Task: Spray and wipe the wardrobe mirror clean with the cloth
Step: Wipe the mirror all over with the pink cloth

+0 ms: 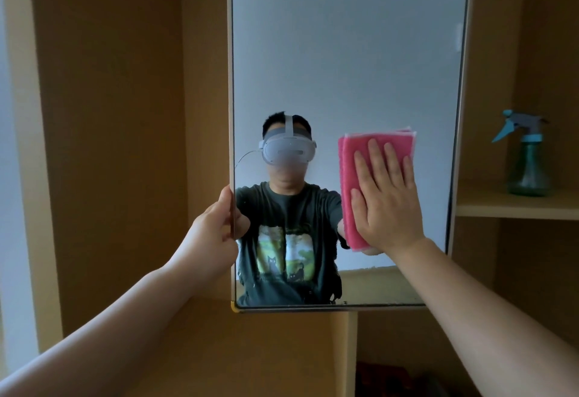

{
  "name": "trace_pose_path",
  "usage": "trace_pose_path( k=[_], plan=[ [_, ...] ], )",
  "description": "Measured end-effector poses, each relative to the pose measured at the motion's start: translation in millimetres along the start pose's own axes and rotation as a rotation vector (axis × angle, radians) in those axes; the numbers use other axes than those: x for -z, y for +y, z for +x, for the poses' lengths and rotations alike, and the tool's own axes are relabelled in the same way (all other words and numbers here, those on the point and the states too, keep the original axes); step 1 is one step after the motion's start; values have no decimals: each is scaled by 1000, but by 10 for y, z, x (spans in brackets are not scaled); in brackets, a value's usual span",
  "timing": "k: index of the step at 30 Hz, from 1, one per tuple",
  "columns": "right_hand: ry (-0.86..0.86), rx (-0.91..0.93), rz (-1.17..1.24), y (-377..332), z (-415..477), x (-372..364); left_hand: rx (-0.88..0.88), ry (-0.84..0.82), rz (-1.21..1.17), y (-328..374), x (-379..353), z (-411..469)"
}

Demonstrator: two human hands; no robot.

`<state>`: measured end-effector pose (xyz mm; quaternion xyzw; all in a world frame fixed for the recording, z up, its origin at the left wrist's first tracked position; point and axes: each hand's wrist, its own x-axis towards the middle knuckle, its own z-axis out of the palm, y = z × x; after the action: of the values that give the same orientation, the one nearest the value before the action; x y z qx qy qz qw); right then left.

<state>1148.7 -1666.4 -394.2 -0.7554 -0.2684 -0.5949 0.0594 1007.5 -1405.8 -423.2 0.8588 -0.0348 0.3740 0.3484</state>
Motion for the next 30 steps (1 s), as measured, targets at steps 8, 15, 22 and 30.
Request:
trace_pose_path(
  k=[8,15,22,30],
  plan=[
    [-23,-41,9,2,-606,-158,13,3,-49,-45,-18,14],
    [-40,-22,15,50,-644,-191,8,20,-64,-72,-31,28],
    [-41,-9,5,213,-473,-140,11,37,-77,-45,-34,17],
    [-49,-57,-43,518,-19,56,29,29,-93,-63,-31,17]
  ],
)
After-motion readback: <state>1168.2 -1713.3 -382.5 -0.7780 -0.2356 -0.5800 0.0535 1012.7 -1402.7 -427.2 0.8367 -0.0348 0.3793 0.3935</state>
